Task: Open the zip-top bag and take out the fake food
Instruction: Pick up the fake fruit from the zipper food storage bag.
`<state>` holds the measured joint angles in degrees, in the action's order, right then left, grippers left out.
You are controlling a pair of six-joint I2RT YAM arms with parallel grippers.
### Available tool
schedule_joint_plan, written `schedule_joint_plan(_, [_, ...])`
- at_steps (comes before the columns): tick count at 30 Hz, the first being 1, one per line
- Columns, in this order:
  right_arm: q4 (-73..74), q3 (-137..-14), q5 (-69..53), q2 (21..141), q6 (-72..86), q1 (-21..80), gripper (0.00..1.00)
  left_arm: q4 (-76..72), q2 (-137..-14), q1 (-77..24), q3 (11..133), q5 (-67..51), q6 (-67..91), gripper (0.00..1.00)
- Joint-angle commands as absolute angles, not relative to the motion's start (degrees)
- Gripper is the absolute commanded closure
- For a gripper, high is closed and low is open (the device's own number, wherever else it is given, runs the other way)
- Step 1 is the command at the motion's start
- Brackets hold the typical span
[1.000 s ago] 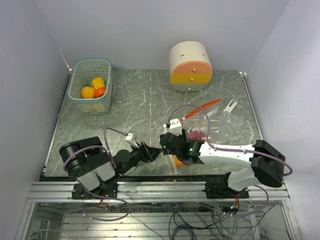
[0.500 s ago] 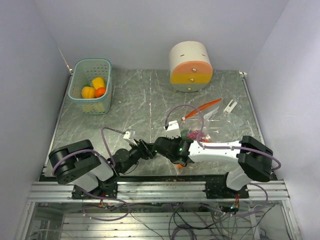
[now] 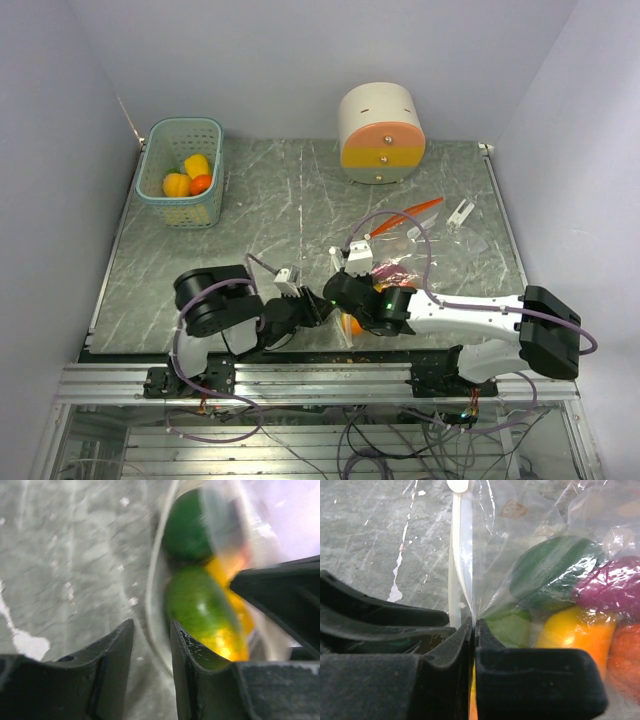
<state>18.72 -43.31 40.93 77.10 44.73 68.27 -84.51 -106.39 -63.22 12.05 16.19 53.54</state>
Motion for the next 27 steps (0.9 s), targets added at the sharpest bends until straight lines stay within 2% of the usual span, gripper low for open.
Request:
schedule_joint_plan(1, [14.7, -41.6, 39.2, 74.9, 44.8, 68.5, 1.0, -99.0, -113.9, -63.5, 14.6, 14.3, 56.9, 0.55])
schedule_joint_plan(5, [13.4, -40.1, 38.2, 72.8, 44.6, 68.4, 1.0, -99.1, -114.9, -63.5, 15.0, 14.4, 56.7, 0.52])
schedule_joint_plan(10, [13.9, -39.5, 39.4, 71.9, 44.6, 68.4, 1.0, -99.0, -109.9, -63.6, 13.3, 14.6, 55.3, 0.51])
schedule_joint_plan(14, [14.5, -39.6, 39.8, 71.8, 44.5, 68.2, 1.0, -96.1, -106.3, -63.6, 12.2, 14.1, 55.3, 0.57])
schedule_joint_plan(20, [15.2, -39.3, 40.0, 70.6, 44.7, 68.1, 1.0, -92.9, -102.8, -63.6, 10.7, 12.9, 54.8, 0.74])
schedule_joint_plan(27, [14.6, -38.9, 39.4, 69.5, 44.2, 67.9, 1.0, -94.1, -103.7, -63.6, 12.4, 10.1, 55.3, 0.76])
